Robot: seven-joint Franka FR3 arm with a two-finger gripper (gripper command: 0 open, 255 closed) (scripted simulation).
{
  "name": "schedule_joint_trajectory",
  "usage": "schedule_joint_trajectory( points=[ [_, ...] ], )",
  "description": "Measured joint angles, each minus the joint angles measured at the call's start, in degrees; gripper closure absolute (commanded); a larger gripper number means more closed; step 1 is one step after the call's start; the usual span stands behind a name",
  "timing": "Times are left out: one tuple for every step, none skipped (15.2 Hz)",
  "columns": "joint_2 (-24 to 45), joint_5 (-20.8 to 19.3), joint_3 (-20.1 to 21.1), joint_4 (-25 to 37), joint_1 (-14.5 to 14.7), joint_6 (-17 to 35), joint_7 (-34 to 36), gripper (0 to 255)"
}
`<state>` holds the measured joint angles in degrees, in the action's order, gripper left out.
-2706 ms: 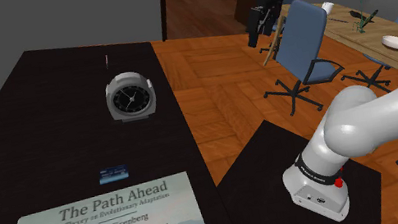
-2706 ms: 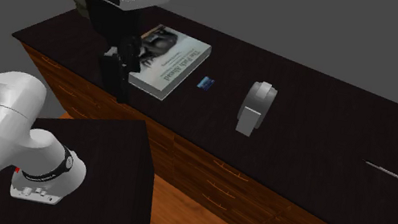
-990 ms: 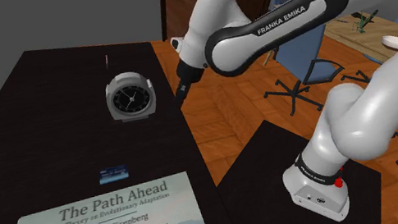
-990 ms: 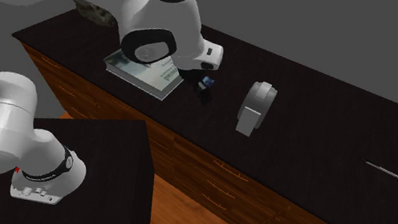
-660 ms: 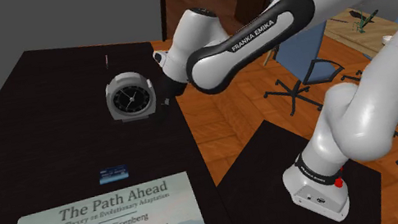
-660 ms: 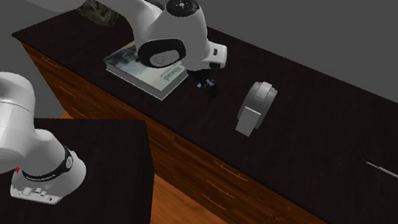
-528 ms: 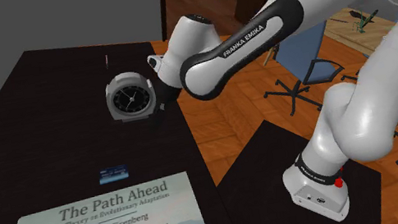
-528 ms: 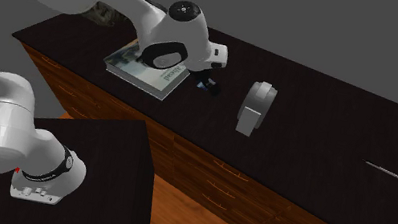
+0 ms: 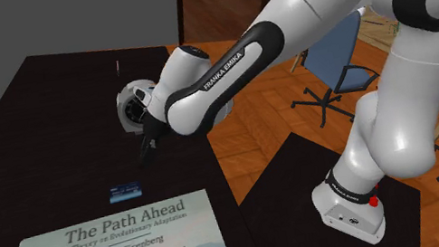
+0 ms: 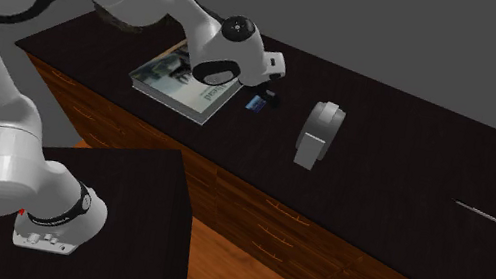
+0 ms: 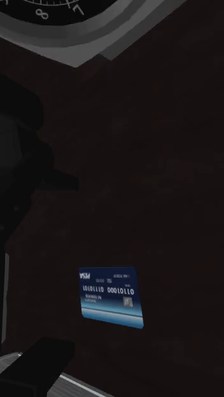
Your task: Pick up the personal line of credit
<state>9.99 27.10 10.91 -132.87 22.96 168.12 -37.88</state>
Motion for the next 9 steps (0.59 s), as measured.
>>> schedule_joint_trajectory(
  points=[
    [2.22, 0.88, 0.97, 1.85, -0.07, 1.01, -1.69, 0],
    [4.01, 2.43, 2.49, 2.81, -0.67, 2.36, -4.05, 0],
    [5.78, 3.19, 3.69, 4.12, -0.89, 3.46, -5.71, 0],
    [7.42, 3.91, 5.03, 5.09, -0.95, 4.81, -7.10, 0],
    [8.99, 4.39, 6.29, 6.22, -1.17, 5.86, -8.48, 0],
    [11.23, 4.30, 7.14, 8.18, -1.08, 6.78, -9.51, 0],
    [13.35, 4.25, 8.11, 9.90, -1.19, 7.72, -10.66, 0],
    [14.45, 4.35, 8.91, 10.61, -1.58, 8.35, -11.53, 0],
    [15.49, 4.52, 9.60, 11.01, -1.95, 9.13, -12.21, 0]
  ],
)
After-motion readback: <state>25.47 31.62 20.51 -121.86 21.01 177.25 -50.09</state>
